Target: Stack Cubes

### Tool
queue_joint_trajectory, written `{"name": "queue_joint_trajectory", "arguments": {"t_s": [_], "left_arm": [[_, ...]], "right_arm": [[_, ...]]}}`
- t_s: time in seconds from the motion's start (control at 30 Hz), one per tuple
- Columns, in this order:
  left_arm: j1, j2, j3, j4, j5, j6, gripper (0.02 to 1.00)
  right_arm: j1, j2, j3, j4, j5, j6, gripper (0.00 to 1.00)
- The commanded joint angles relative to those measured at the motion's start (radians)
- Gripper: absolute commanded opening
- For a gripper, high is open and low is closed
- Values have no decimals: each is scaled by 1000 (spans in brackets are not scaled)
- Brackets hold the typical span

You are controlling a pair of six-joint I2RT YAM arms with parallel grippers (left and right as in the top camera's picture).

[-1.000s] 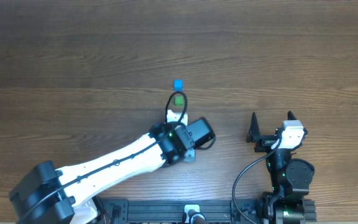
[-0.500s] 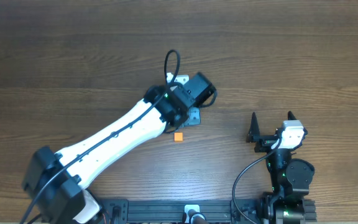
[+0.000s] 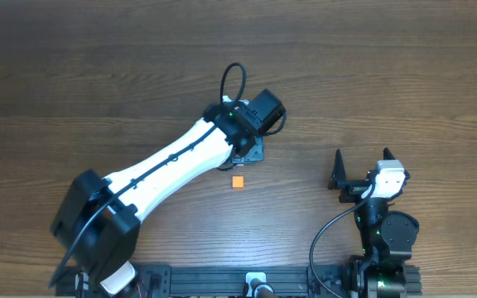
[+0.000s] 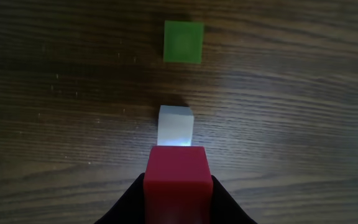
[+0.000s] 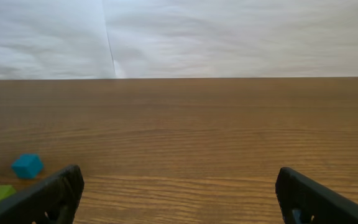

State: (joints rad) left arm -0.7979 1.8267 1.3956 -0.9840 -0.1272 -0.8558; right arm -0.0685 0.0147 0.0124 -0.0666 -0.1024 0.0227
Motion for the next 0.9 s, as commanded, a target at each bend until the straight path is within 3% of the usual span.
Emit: {"name": "queue_joint_trajectory", "arguments": {"t_s": [0.03, 0.9], "left_arm": [[3, 25, 20, -1, 7, 12, 42], [20, 98, 18, 15, 33, 15, 42]], "right_arm": [[5, -9, -7, -1, 6, -2, 993], [5, -9, -7, -1, 6, -2, 991]]}}
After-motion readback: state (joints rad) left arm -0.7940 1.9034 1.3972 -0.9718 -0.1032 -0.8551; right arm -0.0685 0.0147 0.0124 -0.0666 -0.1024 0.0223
